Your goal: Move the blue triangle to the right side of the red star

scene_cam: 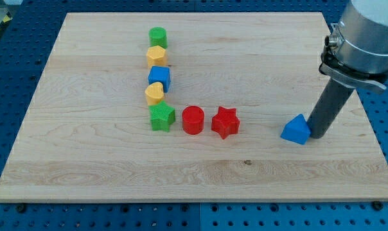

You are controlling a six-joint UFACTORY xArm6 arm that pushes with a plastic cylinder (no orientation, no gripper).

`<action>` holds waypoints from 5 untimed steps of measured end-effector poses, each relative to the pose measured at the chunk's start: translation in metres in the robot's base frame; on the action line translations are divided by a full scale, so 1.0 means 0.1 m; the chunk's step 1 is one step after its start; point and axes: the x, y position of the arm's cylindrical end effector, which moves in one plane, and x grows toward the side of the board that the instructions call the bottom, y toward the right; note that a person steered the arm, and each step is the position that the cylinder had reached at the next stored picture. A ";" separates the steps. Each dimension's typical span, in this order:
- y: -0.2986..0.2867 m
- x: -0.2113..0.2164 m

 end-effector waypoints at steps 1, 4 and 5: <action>-0.03 0.05; -0.35 0.01; -0.46 -0.04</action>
